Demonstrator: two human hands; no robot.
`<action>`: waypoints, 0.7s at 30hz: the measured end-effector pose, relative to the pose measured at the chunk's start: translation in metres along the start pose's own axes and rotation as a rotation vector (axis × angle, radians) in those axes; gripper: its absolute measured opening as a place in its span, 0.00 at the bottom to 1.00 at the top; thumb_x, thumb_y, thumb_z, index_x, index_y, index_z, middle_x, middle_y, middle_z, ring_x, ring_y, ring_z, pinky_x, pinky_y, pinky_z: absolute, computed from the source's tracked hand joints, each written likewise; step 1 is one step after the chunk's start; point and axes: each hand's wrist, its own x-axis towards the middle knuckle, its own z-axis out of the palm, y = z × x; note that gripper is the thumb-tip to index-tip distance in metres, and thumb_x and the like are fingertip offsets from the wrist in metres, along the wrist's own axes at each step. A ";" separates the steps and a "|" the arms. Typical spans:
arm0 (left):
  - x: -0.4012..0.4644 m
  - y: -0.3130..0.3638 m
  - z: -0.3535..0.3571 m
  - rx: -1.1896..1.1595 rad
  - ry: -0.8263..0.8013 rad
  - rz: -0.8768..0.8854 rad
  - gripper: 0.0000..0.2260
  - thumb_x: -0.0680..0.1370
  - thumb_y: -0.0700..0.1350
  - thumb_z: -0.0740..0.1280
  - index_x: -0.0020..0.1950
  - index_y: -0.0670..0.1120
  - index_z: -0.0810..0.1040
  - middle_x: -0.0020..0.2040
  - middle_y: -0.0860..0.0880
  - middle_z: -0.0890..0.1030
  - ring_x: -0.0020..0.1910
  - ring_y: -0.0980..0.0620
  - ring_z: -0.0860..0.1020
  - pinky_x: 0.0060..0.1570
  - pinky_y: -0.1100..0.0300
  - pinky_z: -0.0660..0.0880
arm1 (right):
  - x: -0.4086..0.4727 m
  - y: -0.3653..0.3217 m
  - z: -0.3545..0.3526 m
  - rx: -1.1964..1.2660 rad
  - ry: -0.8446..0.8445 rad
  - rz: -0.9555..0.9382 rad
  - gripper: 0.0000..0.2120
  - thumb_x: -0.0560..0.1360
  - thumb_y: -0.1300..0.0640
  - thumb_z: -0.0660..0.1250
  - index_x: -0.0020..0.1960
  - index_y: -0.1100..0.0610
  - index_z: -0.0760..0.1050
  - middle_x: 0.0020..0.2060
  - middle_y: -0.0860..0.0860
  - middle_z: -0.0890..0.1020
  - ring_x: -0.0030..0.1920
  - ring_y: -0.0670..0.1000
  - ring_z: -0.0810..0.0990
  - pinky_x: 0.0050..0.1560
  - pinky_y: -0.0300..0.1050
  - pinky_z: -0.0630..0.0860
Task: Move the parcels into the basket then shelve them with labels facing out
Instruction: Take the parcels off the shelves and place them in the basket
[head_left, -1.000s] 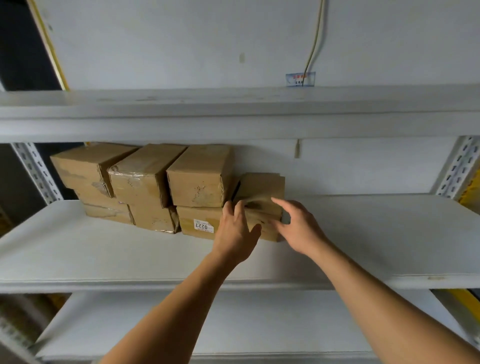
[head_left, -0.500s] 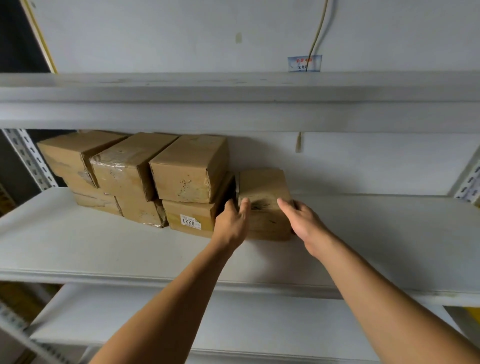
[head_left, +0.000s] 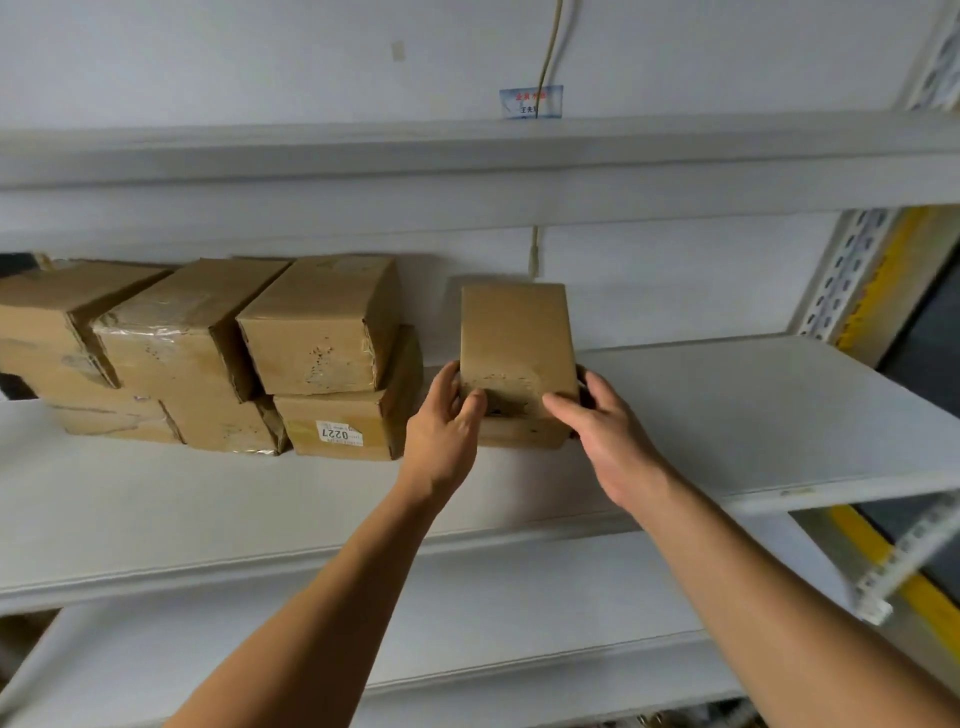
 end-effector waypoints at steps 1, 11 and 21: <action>-0.004 0.002 0.001 -0.013 -0.036 0.014 0.22 0.83 0.51 0.66 0.78 0.58 0.71 0.63 0.58 0.82 0.63 0.59 0.80 0.67 0.57 0.76 | -0.012 -0.002 -0.005 0.004 0.025 -0.014 0.24 0.78 0.56 0.74 0.72 0.49 0.76 0.61 0.46 0.86 0.63 0.49 0.84 0.69 0.53 0.77; -0.083 0.024 0.044 -0.132 -0.467 0.158 0.24 0.85 0.41 0.64 0.78 0.59 0.70 0.63 0.61 0.82 0.61 0.69 0.79 0.56 0.73 0.75 | -0.171 -0.012 -0.057 -0.020 0.392 -0.053 0.24 0.81 0.56 0.73 0.71 0.37 0.72 0.58 0.35 0.84 0.58 0.34 0.82 0.54 0.30 0.79; -0.208 0.021 0.152 -0.105 -0.839 0.138 0.23 0.84 0.43 0.65 0.73 0.67 0.72 0.60 0.66 0.83 0.60 0.67 0.80 0.63 0.62 0.76 | -0.334 0.023 -0.140 0.006 0.825 0.032 0.20 0.83 0.61 0.69 0.70 0.43 0.75 0.56 0.33 0.85 0.57 0.34 0.83 0.58 0.34 0.80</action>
